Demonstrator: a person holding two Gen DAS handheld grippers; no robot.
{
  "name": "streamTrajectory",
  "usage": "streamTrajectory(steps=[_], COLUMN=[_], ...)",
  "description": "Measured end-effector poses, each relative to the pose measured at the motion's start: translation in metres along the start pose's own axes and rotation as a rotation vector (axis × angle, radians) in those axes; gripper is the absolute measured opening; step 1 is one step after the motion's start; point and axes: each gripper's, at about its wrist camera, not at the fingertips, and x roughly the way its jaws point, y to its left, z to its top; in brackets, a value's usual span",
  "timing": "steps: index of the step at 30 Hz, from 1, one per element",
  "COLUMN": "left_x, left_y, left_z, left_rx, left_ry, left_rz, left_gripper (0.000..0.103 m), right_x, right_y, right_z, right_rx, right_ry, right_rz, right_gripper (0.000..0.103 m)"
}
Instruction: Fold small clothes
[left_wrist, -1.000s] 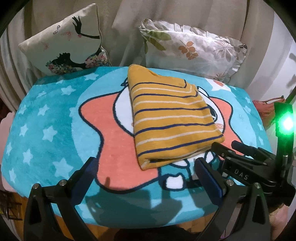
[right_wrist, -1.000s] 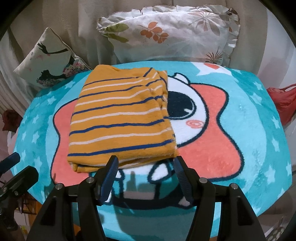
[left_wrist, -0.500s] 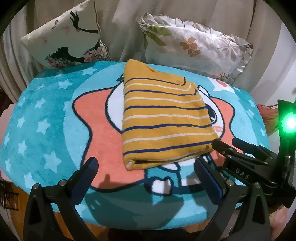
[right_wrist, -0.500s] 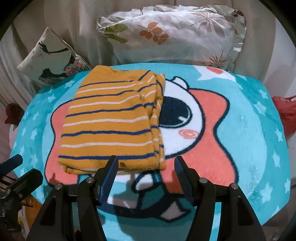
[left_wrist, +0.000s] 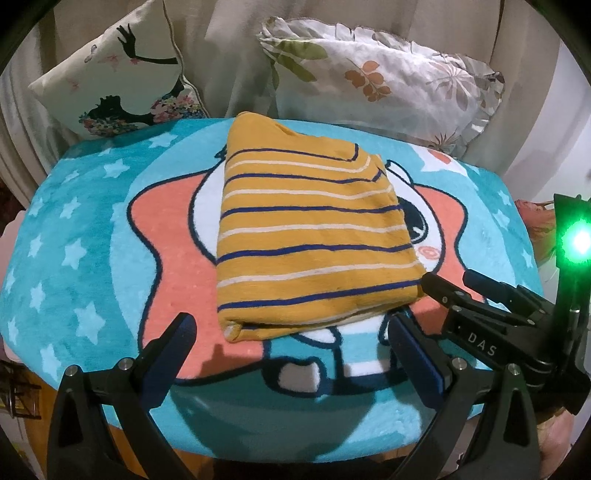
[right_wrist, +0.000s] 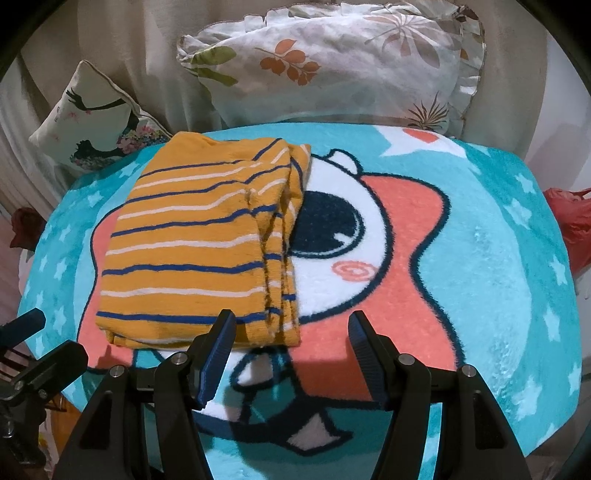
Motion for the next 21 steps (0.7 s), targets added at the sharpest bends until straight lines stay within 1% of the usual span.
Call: streamTrajectory(steps=[12,21], left_x=[0.011,0.019], left_y=[-0.004,0.002], left_z=[0.005,0.008], left_rx=[-0.006,-0.028], left_ry=[0.021,0.039], left_rz=[0.006,0.004], left_gripper=[0.103,0.103], right_x=[0.006,0.01], right_y=[-0.003,0.005], right_z=[0.006,0.011], right_rx=[-0.018,-0.048], right_ry=[-0.002,-0.011], right_rz=[-0.008,-0.02], right_gripper=[0.068,0.069])
